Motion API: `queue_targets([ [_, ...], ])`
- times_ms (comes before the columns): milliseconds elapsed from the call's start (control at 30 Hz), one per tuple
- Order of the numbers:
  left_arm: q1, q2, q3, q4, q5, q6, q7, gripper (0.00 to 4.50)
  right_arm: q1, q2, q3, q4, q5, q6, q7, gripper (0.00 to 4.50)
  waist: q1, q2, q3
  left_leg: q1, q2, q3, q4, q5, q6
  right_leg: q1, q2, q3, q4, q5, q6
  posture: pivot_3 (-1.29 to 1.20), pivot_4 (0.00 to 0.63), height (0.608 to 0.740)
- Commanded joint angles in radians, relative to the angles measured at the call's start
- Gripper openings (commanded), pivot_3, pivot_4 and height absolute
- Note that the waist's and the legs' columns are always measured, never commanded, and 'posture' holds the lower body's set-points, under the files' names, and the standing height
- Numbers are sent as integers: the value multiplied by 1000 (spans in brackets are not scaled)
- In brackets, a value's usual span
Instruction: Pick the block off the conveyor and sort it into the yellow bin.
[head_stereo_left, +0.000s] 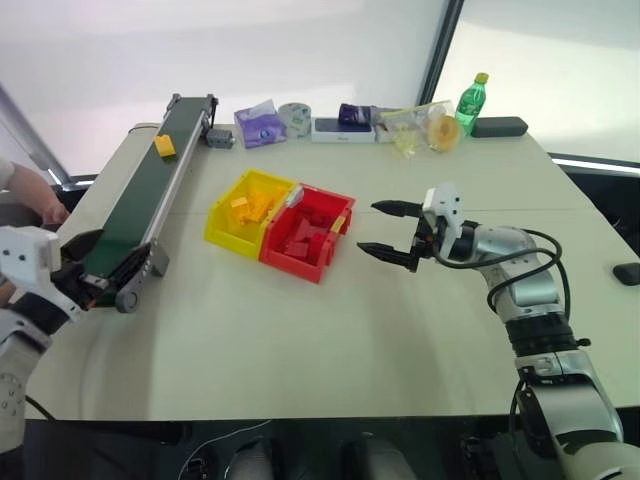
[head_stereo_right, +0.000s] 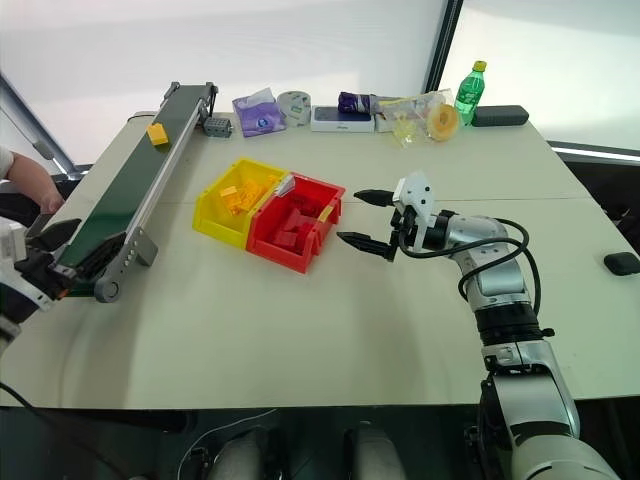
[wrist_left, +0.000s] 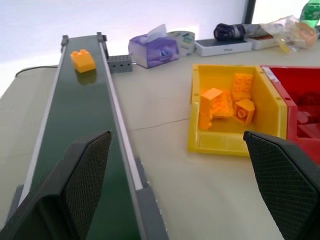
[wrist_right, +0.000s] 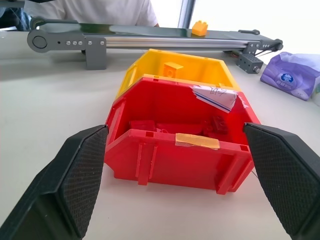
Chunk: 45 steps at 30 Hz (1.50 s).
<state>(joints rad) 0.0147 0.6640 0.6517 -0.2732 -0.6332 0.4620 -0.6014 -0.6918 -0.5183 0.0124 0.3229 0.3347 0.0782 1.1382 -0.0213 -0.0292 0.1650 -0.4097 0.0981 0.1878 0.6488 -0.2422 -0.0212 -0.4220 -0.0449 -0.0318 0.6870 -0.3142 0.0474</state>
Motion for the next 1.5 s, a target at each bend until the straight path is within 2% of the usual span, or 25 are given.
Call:
queue_targets([
  [33, 16, -4, 65, -10, 26, -52, 48, 4469, -27, 10, -10, -6, 4, -26, 4, 4500, 0, 0, 0, 0, 0, 0, 0, 0, 0, 0, 0, 0, 0, 0, 0, 0, 150, 740],
  [333, 11, -4, 127, 67, 36, -80, 126, 4469, -37, 21, -10, 12, -2, -35, 12, 4500, 0, 0, 0, 0, 0, 0, 0, 0, 0, 0, 0, 0, 0, 0, 0, 0, 150, 740],
  [767, -36, -6, 83, 100, 63, -93, 155, 4469, -33, 15, -15, 10, -2, -39, 13, 4500, 0, 0, 0, 0, 0, 0, 0, 0, 0, 0, 0, 0, 0, 0, 0, 0, 150, 740],
  [933, 35, -93, 123, 8, 23, -110, 188, 4469, -26, 9, -19, -7, 2, -33, 9, 4500, -3, 0, 0, 0, 0, 1, 0, 0, 0, 0, -1, 0, 0, 0, 0, 0, 150, 740],
  [1133, 148, -246, 109, -133, 57, -195, 274, 4469, -21, 10, -17, -29, 6, -18, 0, 4500, -2, 0, 0, 0, 0, 0, 0, 0, 0, 1, -1, 0, 0, 0, 0, 0, 150, 740],
  [1267, 166, -256, 96, -133, 58, -202, 287, 4469, -28, 15, -12, -26, 4, -16, 0, 4500, 3, 0, 0, 0, 0, -1, 1, 0, 0, 1, 0, 0, 0, 0, 0, 0, 150, 740],
  [1500, 141, -213, 84, -103, 64, -178, 293, 4469, -39, 21, -9, -20, 2, -18, 1, 4500, 1, 0, 0, 0, 0, -1, 1, 0, 1, 1, 0, 0, 0, 0, 0, 0, 150, 740],
])
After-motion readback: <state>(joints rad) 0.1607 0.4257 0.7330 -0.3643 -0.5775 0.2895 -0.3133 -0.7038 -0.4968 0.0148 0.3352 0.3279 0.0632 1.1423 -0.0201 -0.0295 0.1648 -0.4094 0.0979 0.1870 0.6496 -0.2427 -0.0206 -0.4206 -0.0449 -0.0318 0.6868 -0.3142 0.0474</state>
